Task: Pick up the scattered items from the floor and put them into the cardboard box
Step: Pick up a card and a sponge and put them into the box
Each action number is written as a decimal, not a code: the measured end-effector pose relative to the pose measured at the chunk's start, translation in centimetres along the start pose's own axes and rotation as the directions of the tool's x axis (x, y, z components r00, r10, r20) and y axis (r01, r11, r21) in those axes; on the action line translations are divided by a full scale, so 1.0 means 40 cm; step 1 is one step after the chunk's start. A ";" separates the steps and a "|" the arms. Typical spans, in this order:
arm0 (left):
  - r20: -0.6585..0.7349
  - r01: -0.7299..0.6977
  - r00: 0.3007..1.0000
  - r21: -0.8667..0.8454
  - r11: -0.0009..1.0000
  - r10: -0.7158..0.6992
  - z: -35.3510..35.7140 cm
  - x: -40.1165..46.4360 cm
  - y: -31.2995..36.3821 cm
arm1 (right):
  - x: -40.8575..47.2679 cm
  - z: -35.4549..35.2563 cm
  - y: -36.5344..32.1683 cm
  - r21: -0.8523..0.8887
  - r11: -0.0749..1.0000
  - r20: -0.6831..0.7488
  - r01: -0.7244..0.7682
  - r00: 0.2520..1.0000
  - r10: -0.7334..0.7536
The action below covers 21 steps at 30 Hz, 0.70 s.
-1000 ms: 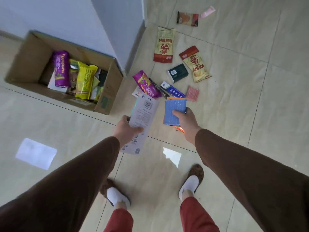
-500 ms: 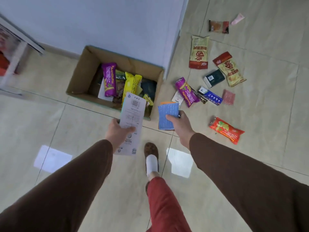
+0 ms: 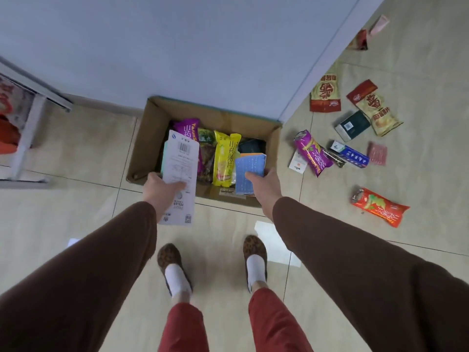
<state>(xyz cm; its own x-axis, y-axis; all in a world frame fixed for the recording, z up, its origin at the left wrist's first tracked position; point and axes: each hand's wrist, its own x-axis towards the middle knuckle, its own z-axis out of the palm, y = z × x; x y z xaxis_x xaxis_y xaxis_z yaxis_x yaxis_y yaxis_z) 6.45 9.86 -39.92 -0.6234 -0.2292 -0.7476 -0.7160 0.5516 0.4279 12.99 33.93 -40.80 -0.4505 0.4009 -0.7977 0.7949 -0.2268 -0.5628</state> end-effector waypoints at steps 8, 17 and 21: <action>-0.031 -0.149 0.987 0.209 0.966 0.159 -0.104 0.236 0.075 | 0.069 0.144 -0.059 -0.062 0.997 -0.273 0.046 0.960 -0.061; 0.184 -0.336 0.941 0.455 0.825 0.283 -0.102 0.230 0.057 | 0.000 0.235 -0.002 -0.146 0.988 -0.262 -0.050 0.965 0.010; 0.298 -0.473 0.880 0.469 0.746 0.370 -0.060 0.182 0.080 | -0.034 0.218 0.038 -0.099 0.994 -0.265 -0.054 0.964 0.026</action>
<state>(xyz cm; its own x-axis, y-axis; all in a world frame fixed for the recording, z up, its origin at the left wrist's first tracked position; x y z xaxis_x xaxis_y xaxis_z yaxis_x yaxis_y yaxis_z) -1.15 8.03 -42.77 -0.7199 0.2418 -0.6506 -0.0921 0.8958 0.4348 11.27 25.29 -42.44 -0.3062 0.6158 -0.7260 0.8543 -0.1587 -0.4949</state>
